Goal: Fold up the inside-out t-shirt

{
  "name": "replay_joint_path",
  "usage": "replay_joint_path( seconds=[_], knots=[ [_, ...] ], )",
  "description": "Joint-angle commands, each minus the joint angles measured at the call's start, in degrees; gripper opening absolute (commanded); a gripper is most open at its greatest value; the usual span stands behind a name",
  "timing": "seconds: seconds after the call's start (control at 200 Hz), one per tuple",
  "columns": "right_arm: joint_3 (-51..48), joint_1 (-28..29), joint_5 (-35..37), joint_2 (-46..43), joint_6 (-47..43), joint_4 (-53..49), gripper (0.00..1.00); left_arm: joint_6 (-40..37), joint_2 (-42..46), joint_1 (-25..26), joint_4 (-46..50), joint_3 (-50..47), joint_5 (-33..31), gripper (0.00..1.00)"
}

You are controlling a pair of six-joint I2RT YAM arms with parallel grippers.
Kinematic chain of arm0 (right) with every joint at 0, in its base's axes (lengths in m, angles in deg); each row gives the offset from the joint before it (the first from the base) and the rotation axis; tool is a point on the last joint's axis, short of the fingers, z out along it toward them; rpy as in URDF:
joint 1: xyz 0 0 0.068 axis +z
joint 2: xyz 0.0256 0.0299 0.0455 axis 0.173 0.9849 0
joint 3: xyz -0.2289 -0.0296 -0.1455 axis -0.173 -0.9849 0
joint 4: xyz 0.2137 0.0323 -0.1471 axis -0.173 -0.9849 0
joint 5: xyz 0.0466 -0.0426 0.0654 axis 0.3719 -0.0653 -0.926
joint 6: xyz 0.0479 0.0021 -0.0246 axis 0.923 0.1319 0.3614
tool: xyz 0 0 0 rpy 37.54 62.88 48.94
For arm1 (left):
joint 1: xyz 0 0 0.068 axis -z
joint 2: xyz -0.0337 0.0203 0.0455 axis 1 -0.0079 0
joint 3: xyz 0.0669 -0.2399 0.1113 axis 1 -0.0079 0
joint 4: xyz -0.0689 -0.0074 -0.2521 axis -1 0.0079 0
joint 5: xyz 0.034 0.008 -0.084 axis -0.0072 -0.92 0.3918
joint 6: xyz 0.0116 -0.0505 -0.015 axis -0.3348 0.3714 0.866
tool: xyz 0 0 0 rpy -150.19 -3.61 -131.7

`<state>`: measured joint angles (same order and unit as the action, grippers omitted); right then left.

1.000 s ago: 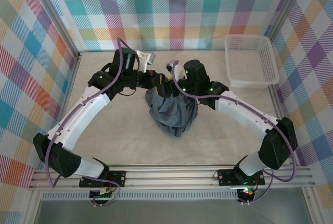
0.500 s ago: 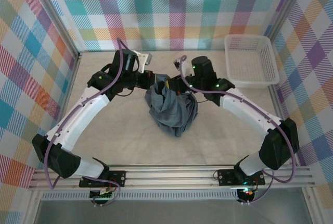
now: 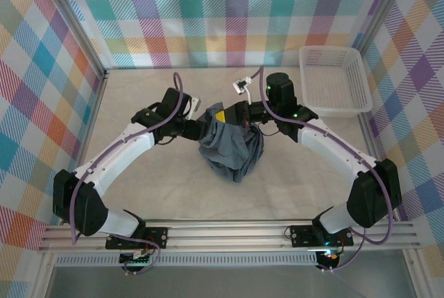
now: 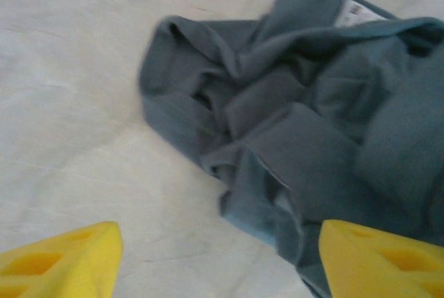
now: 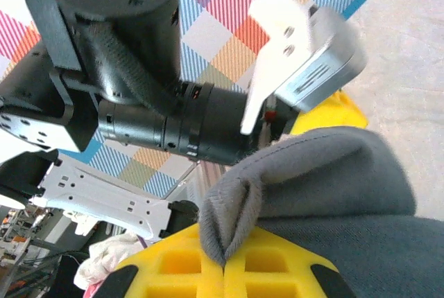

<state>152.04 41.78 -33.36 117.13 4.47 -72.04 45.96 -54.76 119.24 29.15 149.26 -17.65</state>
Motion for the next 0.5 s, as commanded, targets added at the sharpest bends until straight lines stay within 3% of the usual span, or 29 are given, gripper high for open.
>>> replay_joint_path(
  seconds=[0.0, 0.08, 0.245, 0.37, 0.495],
  knots=[
    [2.7, 0.1, -1.9, 0.4, -2.5, -2.5, 0.00, 5.5, 4.6, -0.9, -6.1, -2.9, 12.5, 0.78],
    [3.2, 0.1, -1.2, 0.5, -3.5, -4.2, 0.00, 13.0, 6.3, -2.0, -9.0, -4.2, 16.4, 0.77],
    [3.5, 0.1, 2.7, 0.3, -6.0, -8.0, 0.00, 31.2, 9.9, -3.8, -11.4, -4.6, 16.2, 0.73],
    [3.5, 0.1, 2.7, 0.7, -5.5, -7.5, 0.00, 45.8, 11.9, -3.7, -24.1, -9.2, 20.4, 0.72],
    [3.5, 0.1, 2.4, 0.8, -4.6, -6.1, 0.00, 46.1, 8.5, -3.1, -23.1, -8.6, 18.7, 0.73]
  ],
)
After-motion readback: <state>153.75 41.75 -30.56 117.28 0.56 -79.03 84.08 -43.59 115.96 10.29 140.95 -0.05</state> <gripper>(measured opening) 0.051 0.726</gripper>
